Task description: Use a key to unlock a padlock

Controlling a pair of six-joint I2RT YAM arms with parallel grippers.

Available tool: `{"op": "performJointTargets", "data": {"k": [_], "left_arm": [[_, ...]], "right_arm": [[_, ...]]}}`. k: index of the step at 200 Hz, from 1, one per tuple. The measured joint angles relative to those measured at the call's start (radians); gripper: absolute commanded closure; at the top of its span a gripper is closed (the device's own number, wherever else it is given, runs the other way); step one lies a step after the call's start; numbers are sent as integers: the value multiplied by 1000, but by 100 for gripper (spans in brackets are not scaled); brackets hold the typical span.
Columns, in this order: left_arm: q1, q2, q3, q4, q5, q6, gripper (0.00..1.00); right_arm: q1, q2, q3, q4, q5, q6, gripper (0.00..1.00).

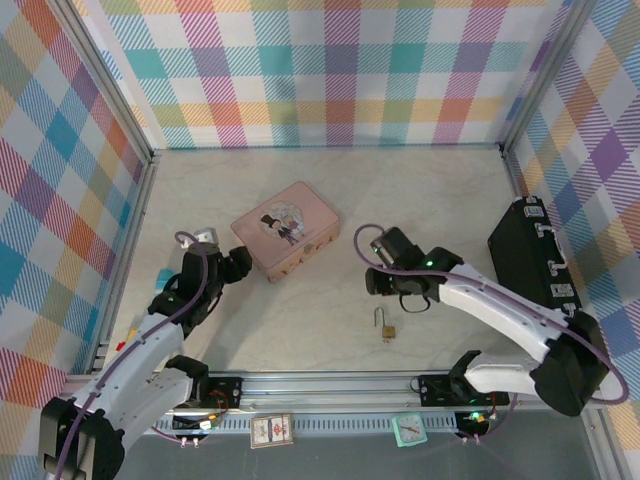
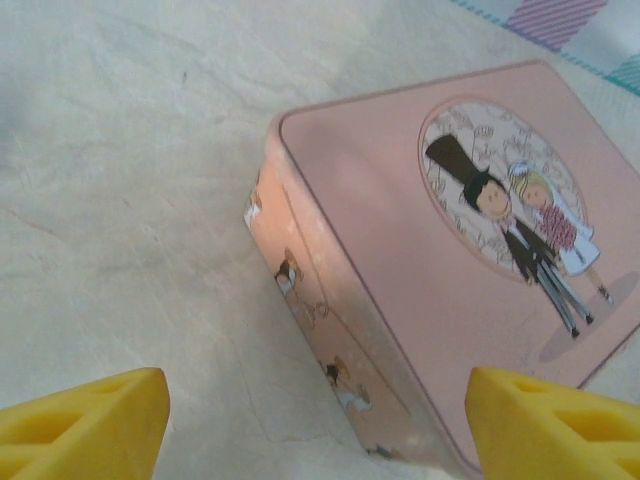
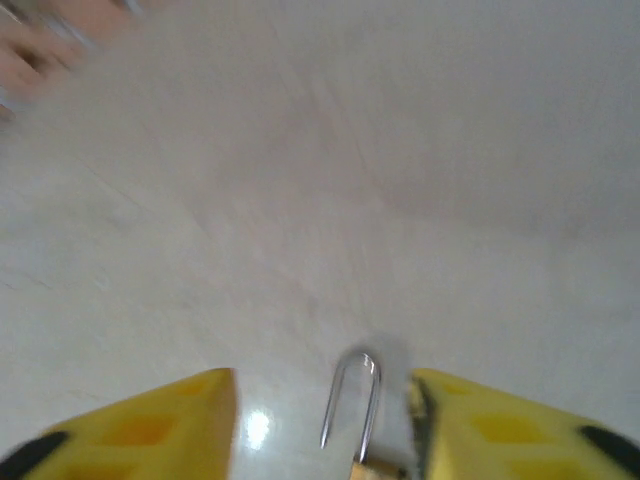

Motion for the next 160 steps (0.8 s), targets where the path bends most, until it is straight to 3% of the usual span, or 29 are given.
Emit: {"op": "performJointTargets", "data": {"k": [16,22,26,52,82,124,160], "left_arm": [[10,7,18,8,-3,3,19],[13,10,26,10,-3,6,2],[14,13,33,11,-5,13,0],[16,49,96,13,-64,11,0],[21,74,127,11,-241,11,0],[70,128,108,52,-421,32,0],[90,303,93,138,-587,56,0]], "right_arm": [[0,-63,34,50,87,-70,26],[0,-83,36,74,117,-88,24],[0,-98,35,94,141,-101,22],[-23,-166,-16,279,239,-220,12],[-91,-161,-103,462,294,-331,6],[-221,-145,-246,650,322,-408,3],[-320,-91,-305,730,322,-435,2]]}}
